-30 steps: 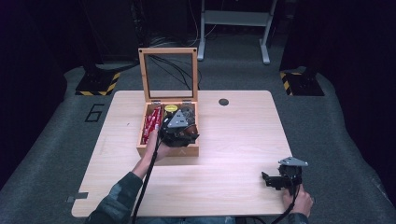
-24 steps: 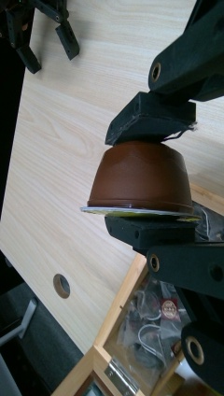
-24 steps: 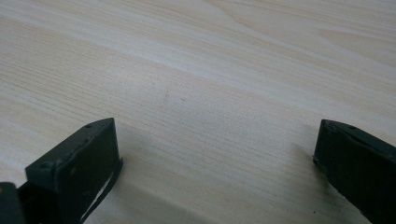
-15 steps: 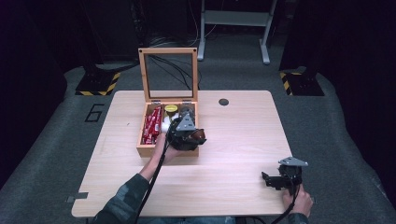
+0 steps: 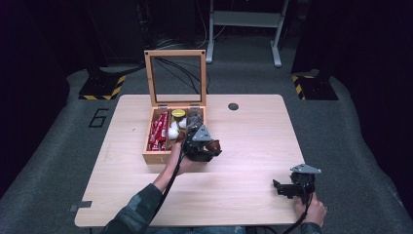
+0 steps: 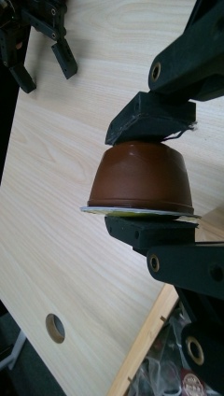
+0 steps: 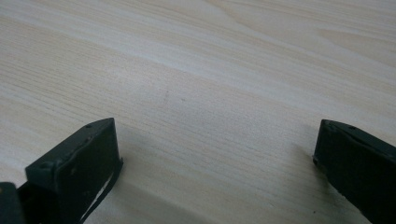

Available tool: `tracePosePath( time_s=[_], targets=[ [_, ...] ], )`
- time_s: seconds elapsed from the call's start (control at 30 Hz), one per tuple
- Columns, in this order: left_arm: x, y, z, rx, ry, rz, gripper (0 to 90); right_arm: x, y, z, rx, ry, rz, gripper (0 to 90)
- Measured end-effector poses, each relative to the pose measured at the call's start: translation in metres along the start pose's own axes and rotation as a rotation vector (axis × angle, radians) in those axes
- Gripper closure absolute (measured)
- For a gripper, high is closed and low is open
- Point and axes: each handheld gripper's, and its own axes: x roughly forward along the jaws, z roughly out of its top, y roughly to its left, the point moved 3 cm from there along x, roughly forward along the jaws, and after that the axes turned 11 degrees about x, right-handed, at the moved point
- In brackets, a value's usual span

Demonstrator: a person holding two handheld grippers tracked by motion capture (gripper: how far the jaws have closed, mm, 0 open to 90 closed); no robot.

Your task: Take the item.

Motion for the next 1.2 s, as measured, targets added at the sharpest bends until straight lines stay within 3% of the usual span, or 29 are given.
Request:
tracePosePath(
  time_s=[0.33,0.83,1.2],
  targets=[
    [0.015,-0.006,0.001,-0.017,-0.008,-0.009,54.5,0.0,0.0,0.0,0.0,0.0,0.0,0.0],
    [0.046,-0.022,-0.001,-0.033,0.018,-0.05,54.3,0.0,0.0,0.0,0.0,0.0,0.0,0.0],
    [0.073,-0.032,-0.012,-0.06,0.054,-0.066,54.2,0.0,0.0,0.0,0.0,0.001,-0.001,0.0]
  ],
)
